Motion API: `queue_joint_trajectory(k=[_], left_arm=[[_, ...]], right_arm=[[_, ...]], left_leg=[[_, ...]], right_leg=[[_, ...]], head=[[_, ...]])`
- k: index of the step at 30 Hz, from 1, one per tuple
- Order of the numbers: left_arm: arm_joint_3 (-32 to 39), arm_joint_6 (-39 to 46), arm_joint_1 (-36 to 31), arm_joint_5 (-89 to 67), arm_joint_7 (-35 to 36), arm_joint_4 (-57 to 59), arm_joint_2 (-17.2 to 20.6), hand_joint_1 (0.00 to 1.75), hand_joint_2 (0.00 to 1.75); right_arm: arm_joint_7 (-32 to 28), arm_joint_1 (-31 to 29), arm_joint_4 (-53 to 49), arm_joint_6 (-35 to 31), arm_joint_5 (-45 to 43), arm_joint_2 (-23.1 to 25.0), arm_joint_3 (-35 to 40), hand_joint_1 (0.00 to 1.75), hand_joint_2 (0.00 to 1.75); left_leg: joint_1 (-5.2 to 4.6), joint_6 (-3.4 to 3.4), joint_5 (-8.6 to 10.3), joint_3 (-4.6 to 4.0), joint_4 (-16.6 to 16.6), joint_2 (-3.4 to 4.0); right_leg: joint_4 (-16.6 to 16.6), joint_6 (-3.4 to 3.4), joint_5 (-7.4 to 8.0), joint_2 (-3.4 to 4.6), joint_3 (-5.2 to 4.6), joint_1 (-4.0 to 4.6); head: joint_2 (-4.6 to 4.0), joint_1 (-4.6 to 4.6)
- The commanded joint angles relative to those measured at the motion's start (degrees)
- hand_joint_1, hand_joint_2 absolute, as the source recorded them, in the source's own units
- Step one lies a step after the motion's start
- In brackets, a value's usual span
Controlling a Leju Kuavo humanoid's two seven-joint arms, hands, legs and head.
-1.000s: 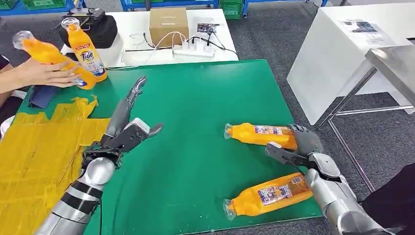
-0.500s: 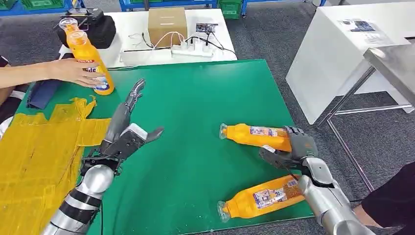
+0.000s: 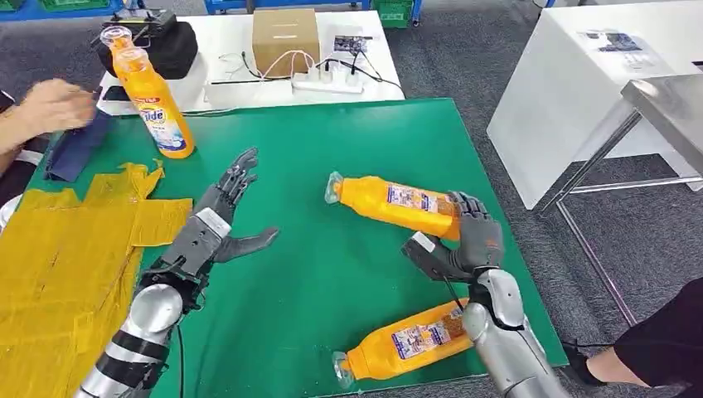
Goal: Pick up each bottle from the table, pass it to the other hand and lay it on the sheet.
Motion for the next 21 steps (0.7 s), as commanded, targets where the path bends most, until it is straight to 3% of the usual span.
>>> queue_joint_trajectory(k=[1,5,11,21], left_arm=[[1.4,-3.0,0.2,4.7,0.6,0.4,-0.3,0.00,1.75],[1.5,-3.5,0.3,5.6,0.5,0.3,-0.2,0.00,1.75],[1.2,-7.7,2.0,12.5,-0.4,-1.6,-0.2,0.00,1.75],[-2.8,-8.0,1.0,15.9,-0.1,-1.5,-2.1,0.00,1.75]], right_arm=[[-2.2,0.3,-6.6,0.6,-4.6,3.9,-1.1,1.75,1.75],[-2.8,0.5,-6.8,0.7,-5.9,4.1,-1.3,1.75,1.75],[-9.2,-0.2,-10.9,7.1,-18.9,7.7,0.9,1.75,1.75],[-10.1,-4.4,-6.3,11.8,-20.1,12.9,15.9,1.75,1.75]], left_leg=[[0.00,-0.01,-0.04,0.06,0.0,0.08],[0.02,-0.02,-0.06,0.02,0.0,0.06],[-0.01,-0.02,-0.20,0.22,0.0,0.22],[0.02,-0.03,-0.19,0.18,0.1,0.30]], right_leg=[[0.0,-0.10,-0.03,0.08,0.03,0.01],[0.0,-0.11,-0.04,0.06,0.00,0.03],[0.1,-0.22,-0.15,0.23,0.14,0.01],[0.1,-0.23,-0.12,0.29,0.03,0.04]], head=[[0.00,0.00],[0.00,0.02],[0.00,0.00],[0.00,0.00]])
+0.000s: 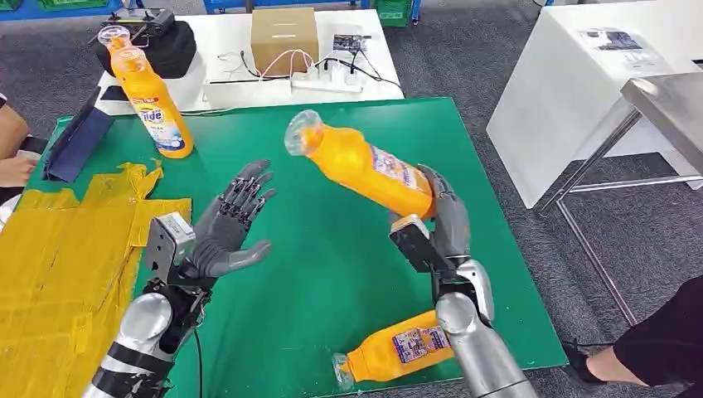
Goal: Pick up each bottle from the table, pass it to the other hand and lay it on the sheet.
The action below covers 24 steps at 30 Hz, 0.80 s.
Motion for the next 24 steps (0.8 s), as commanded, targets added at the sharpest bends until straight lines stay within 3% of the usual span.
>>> queue_joint_trajectory(k=[1,6,13,22,23,24], left_arm=[[-3.0,0.3,-2.3,1.9,0.5,1.9,-1.2,0.00,1.75],[-3.2,1.1,-2.3,1.9,0.3,1.7,-1.4,0.00,1.75],[-6.4,16.8,-1.3,-12.0,-3.2,-4.3,-3.8,0.00,1.75],[-6.3,18.3,-0.8,-11.9,-4.1,-5.2,-3.9,0.00,1.75],[-5.9,20.0,-0.4,-11.9,-5.0,-5.8,-4.4,0.38,1.75],[-5.9,20.5,-0.3,-11.7,-5.3,-6.1,-4.5,1.75,1.75]], right_arm=[[-0.8,-5.1,5.2,3.2,-1.8,4.6,12.6,1.75,1.75],[-0.9,-5.7,6.7,3.5,-2.8,4.9,14.7,1.75,1.75],[-0.5,-6.9,14.4,5.5,-4.1,8.1,22.4,1.75,1.75],[-0.5,-7.1,15.1,5.5,-4.0,7.8,23.8,1.75,1.75],[-0.5,-7.1,15.9,6.0,-4.0,8.0,24.7,1.75,1.75],[-0.3,-7.1,16.4,6.0,-3.9,8.1,25.1,1.75,1.75]], left_leg=[[0.01,-0.01,-0.07,0.14,0.0,0.15],[0.01,0.00,-0.10,0.25,0.0,0.06],[0.03,0.00,-0.14,0.25,0.0,0.12],[0.03,0.00,-0.08,0.18,0.0,0.05],[0.02,0.00,-0.06,0.13,0.0,0.02],[0.03,0.00,-0.11,0.22,0.0,0.02]], right_leg=[[0.0,-0.12,-0.04,0.15,0.09,0.02],[0.0,-0.17,-0.10,0.07,0.21,0.02],[0.0,-0.18,-0.11,0.12,0.21,0.04],[0.0,-0.17,-0.09,0.04,0.16,0.03],[0.0,-0.15,-0.08,0.02,0.11,0.03],[0.0,-0.20,-0.13,0.02,0.21,0.04]], head=[[0.00,0.00],[0.00,0.00],[0.00,0.00],[0.00,0.00],[0.00,0.02],[0.00,0.02]])
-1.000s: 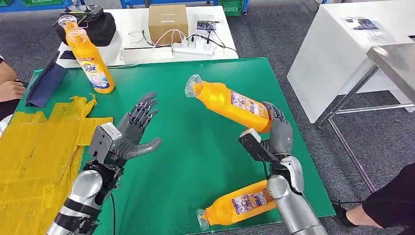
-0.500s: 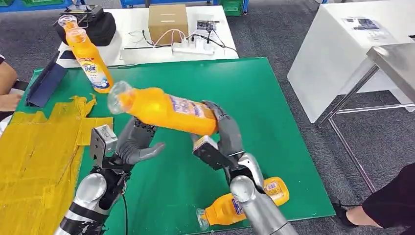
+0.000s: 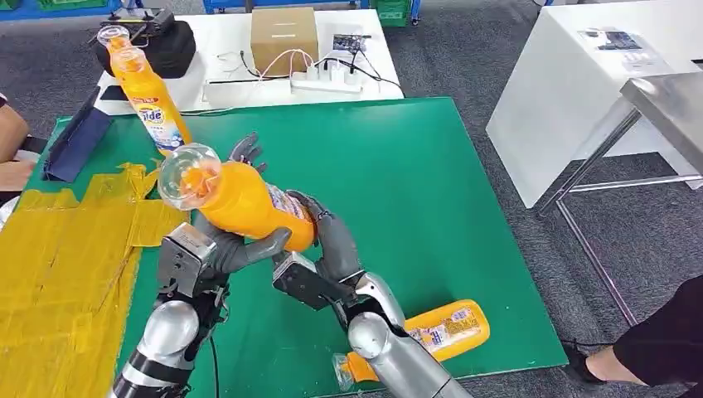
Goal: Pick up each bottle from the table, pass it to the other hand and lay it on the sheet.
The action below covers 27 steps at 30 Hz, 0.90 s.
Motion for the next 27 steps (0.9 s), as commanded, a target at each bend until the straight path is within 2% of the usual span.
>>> queue_joint_trajectory(k=[1,5,6,7,9,23,24,26,27], left_arm=[[-1.3,5.0,-0.5,0.4,-2.4,-1.8,-0.9,1.75,1.75],[-1.4,5.1,-0.5,0.4,-2.4,-2.1,-0.7,1.75,1.75],[-1.4,5.1,-0.5,0.4,-2.4,-2.1,-0.7,1.75,1.75],[-0.6,4.3,-0.8,4.6,-2.0,-1.6,-0.6,1.75,1.75],[-0.5,3.0,-1.3,6.0,-1.5,-0.6,-0.4,1.75,1.75],[-0.5,1.4,-2.2,7.0,-0.4,1.6,0.0,1.75,1.75],[-1.1,-0.8,-2.9,7.7,1.2,2.7,0.8,1.75,1.75],[-2.1,-3.2,-4.5,5.7,3.2,5.6,2.6,1.75,1.75],[-2.5,0.5,-5.7,-2.2,3.5,7.7,3.8,1.75,1.75]], right_arm=[[0.5,-2.9,8.5,0.9,0.2,-0.4,5.9,1.75,1.75],[0.5,-2.9,9.0,0.5,0.2,-0.4,6.1,1.75,1.75],[0.5,-2.9,9.0,0.5,0.2,-0.4,6.1,1.75,1.75],[0.7,-3.2,9.9,0.3,-0.3,-0.7,6.7,1.75,1.75],[0.8,-3.1,9.8,-0.1,-0.4,-0.9,6.4,1.75,1.75],[1.0,-2.2,7.9,-2.5,0.2,-1.7,5.7,1.75,1.75],[0.6,-1.7,6.8,-3.9,0.4,-1.8,5.3,0.05,1.75],[0.3,-0.6,4.3,-5.3,1.7,-2.4,5.5,0.00,1.75],[0.7,0.7,1.6,-4.9,2.8,-3.3,5.8,0.00,1.75]], left_leg=[[0.04,0.00,-0.08,0.19,0.0,0.04],[0.02,0.01,-0.14,0.32,0.0,0.08],[0.03,0.00,-0.05,0.13,0.0,0.04],[0.03,0.00,-0.16,0.35,0.0,0.06],[0.04,0.00,-0.07,0.19,0.0,-0.04],[0.04,0.00,-0.06,0.21,0.0,-0.10],[0.03,0.00,-0.11,0.34,0.0,-0.14],[0.03,0.00,-0.10,0.32,0.0,-0.14],[0.03,0.00,-0.13,0.42,0.0,-0.18]], right_leg=[[0.0,-0.12,-0.06,0.05,0.20,0.05],[0.0,-0.16,-0.11,0.09,0.30,0.04],[0.0,-0.09,-0.03,0.04,0.13,0.04],[0.0,-0.18,-0.14,0.06,0.35,0.05],[0.0,-0.12,-0.09,-0.05,0.21,0.06],[0.0,-0.14,-0.10,-0.12,0.20,0.05],[0.0,-0.18,-0.17,-0.15,0.34,0.04],[0.0,-0.18,-0.16,-0.15,0.31,0.05],[0.0,-0.22,-0.21,-0.19,0.42,0.05]], head=[[0.00,-0.02],[0.00,0.00],[0.00,0.00],[0.00,-0.02],[0.00,0.00],[0.00,0.00],[0.00,0.00],[0.00,-0.02],[0.00,0.00]])
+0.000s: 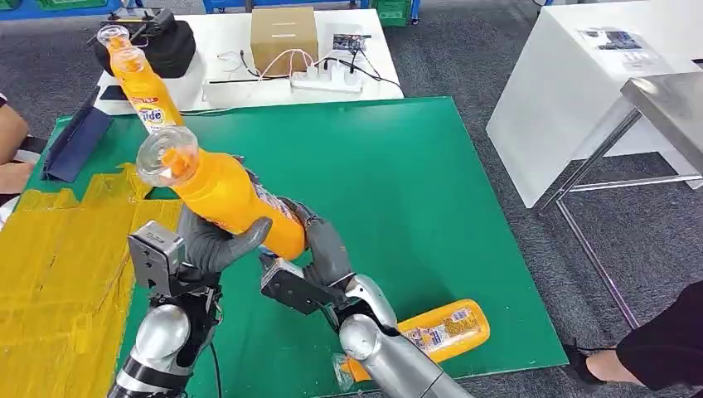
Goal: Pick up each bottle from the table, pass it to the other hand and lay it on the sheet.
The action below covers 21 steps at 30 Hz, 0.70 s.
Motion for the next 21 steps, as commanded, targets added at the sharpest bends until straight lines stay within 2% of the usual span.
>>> queue_joint_trajectory(k=[1,4,5,6,8,9,13,15,18,21], left_arm=[[-3.6,0.1,-7.9,-12.4,4.7,10.6,4.4,1.75,1.75],[-3.0,3.9,-11.4,-30.2,9.4,16.6,7.8,1.75,1.75],[-4.5,4.5,-13.8,-40.3,14.6,20.2,10.1,1.75,1.75],[-4.1,4.0,-15.5,-43.6,15.8,23.6,10.7,1.75,1.75],[-3.2,4.3,-19.0,-51.6,18.3,32.3,11.7,1.75,1.75],[-4.1,5.8,-22.0,-59.9,22.8,39.2,12.6,1.75,1.75],[-3.4,7.4,-28.3,-71.5,26.2,54.8,12.1,1.75,1.75],[-3.3,3.7,-32.0,-72.8,24.4,60.7,10.2,1.75,1.75],[-3.5,2.5,-35.4,-74.5,25.6,65.4,9.3,1.75,1.75],[-3.0,2.1,-36.1,-74.4,25.4,66.4,9.4,1.75,1.75]], right_arm=[[0.8,3.3,-4.3,-2.5,4.0,-4.0,2.6,0.00,1.75],[3.4,7.4,-11.6,-1.1,9.0,-6.8,3.5,0.00,1.75],[3.9,8.7,-13.8,0.0,10.4,-8.1,4.0,0.00,1.75],[4.4,9.8,-15.8,1.9,11.3,-9.4,4.4,0.00,1.75],[4.5,11.7,-18.5,4.0,12.1,-11.2,4.2,0.00,1.75],[4.5,12.4,-19.7,6.5,12.4,-12.8,4.9,0.00,1.75],[1.3,12.9,-20.5,12.7,10.2,-17.3,6.8,0.00,1.75],[-3.1,11.2,-18.5,18.2,7.7,-22.5,9.2,0.00,1.75],[-7.3,12.0,-16.2,18.2,8.8,-28.6,10.1,0.00,1.75],[-7.8,12.8,-17.0,18.2,8.5,-30.2,9.8,0.00,1.75]], left_leg=[[0.02,0.00,-0.10,0.40,0.0,-0.23],[0.01,0.00,-0.11,0.44,-0.1,-0.20],[0.00,-0.01,-0.13,0.51,-0.1,-0.20],[0.00,-0.02,-0.03,0.28,-0.1,-0.23],[0.02,-0.03,-0.04,0.30,-0.1,-0.23],[0.03,-0.03,-0.07,0.42,-0.1,-0.27],[0.02,-0.01,-0.05,0.39,0.0,-0.18],[0.01,0.01,-0.03,0.23,0.0,-0.11],[0.03,0.08,-0.05,0.35,0.0,-0.36],[-0.02,0.08,-0.02,0.14,0.0,-0.26]], right_leg=[[0.0,-0.21,-0.19,-0.22,0.48,0.05],[0.0,-0.21,-0.19,-0.18,0.53,0.04],[0.0,-0.26,-0.22,-0.18,0.59,0.03],[0.0,-0.16,-0.12,-0.20,0.38,0.02],[0.0,-0.19,-0.13,-0.21,0.39,0.04],[0.0,-0.22,-0.18,-0.24,0.51,0.05],[0.0,-0.19,-0.13,-0.16,0.45,0.04],[0.0,-0.12,-0.07,-0.10,0.25,0.03],[0.0,-0.14,-0.16,-0.35,0.51,0.04],[0.0,-0.09,-0.10,-0.20,0.30,-0.02]], head=[[0.00,0.00],[0.00,0.02],[0.00,0.02],[0.00,0.07],[0.00,0.02],[0.00,0.02],[0.00,0.02],[0.00,0.02],[0.00,0.04],[0.00,0.04]])
